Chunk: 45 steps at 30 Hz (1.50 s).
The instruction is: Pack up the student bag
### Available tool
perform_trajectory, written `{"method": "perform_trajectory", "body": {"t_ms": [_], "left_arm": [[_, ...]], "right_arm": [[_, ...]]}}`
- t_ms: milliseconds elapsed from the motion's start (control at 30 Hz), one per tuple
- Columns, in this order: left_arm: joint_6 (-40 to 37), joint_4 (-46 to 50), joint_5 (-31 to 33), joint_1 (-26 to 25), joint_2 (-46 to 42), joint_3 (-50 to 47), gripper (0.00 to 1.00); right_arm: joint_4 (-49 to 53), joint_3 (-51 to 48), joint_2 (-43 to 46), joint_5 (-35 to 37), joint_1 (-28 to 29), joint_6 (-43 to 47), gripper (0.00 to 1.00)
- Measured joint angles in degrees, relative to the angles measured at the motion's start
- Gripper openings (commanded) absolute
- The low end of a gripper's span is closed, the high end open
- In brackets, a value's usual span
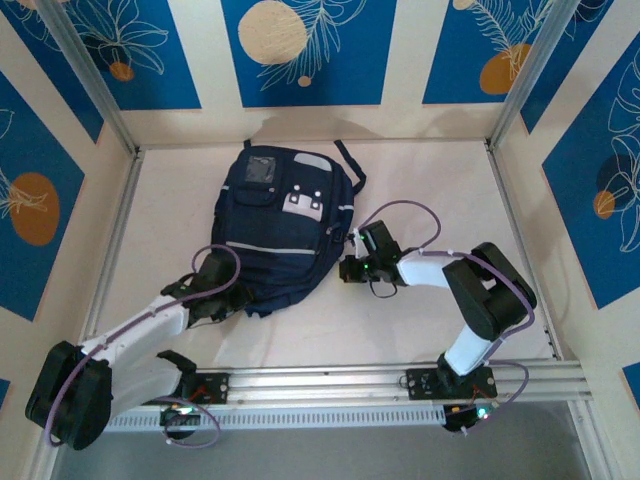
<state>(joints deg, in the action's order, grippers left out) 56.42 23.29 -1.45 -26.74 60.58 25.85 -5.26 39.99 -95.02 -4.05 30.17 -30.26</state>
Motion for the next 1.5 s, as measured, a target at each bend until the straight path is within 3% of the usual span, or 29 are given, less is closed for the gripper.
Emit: {"method": "perform_trajectory", "body": {"t_ms": [1000, 1133, 1200, 1300, 1500], "left_arm": [[-1.3, -2.2, -1.9, 0.0, 1.1, -0.3, 0.28], [-4.3, -3.2, -3.5, -0.7, 1.1, -0.3, 0.27], [-6.1, -3.3, -3.4, -2.0, 1.5, -0.3, 0.26], [-8.7, -3.4, -2.6, -4.9, 3.2, 0.5, 0.24], [-11.9, -5.0, -2.3, -11.6, 8.4, 3.6, 0.21]], "right_arm": [[3.6, 5.2, -2.8, -0.6, -5.9, -2.7, 0.0], [4.0, 5.3, -2.5, 2.7, -5.3, -2.8, 0.32], [4.8, 5.3, -1.6, 6.0, -4.3, -3.2, 0.43], [6.7, 5.2, 1.0, 12.3, -1.7, -2.9, 0.48], [10.0, 1.7, 10.3, 19.6, 2.9, -3.2, 0.46]]}}
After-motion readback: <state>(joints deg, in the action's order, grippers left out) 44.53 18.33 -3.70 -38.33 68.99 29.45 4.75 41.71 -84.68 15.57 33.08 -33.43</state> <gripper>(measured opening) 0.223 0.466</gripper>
